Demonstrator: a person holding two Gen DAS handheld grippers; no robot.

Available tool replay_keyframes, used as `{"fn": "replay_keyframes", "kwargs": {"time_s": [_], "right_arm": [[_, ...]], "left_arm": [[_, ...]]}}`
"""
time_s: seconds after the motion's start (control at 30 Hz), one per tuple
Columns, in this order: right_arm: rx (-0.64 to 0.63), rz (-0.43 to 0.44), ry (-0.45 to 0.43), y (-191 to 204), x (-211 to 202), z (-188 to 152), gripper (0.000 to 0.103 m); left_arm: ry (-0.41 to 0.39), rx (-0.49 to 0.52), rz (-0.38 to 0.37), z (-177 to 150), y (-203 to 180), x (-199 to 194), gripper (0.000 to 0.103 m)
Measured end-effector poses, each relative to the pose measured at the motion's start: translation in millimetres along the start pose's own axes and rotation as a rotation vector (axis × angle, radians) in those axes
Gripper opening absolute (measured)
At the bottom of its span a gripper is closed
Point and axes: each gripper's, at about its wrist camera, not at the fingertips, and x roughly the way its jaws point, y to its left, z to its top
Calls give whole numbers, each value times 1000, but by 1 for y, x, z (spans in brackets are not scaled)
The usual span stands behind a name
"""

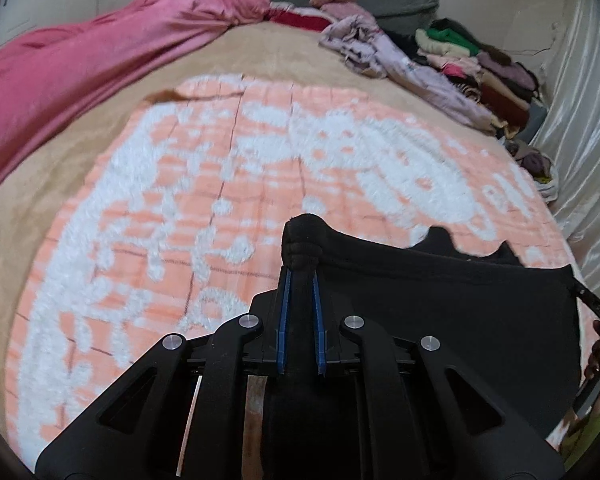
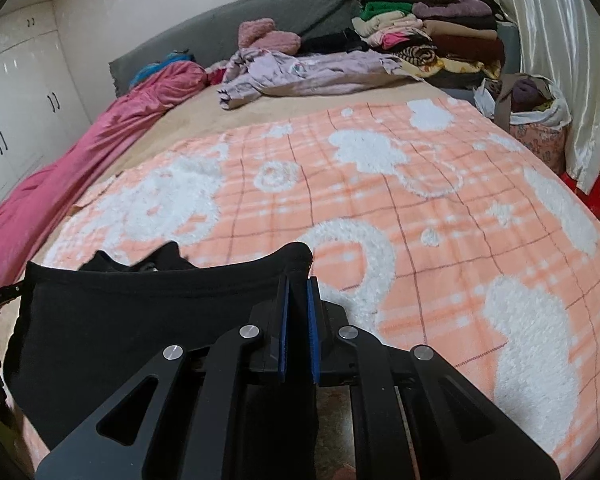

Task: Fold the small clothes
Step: 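Press the folded hem down onto the collar with both tools, then open both tools and release the folded sweatshirt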

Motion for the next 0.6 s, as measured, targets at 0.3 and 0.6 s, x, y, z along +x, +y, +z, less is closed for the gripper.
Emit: {"fn": "replay_keyframes", "kwargs": {"time_s": [0.3, 0.6], "right_arm": [[3, -79, 69, -2, 23, -13, 20], [39, -90, 39, -7, 10, -11, 42]], "left_arm": [[29, -12, 25, -11, 7, 14, 9], [-7, 7, 92, -15, 1, -3, 18]]}}
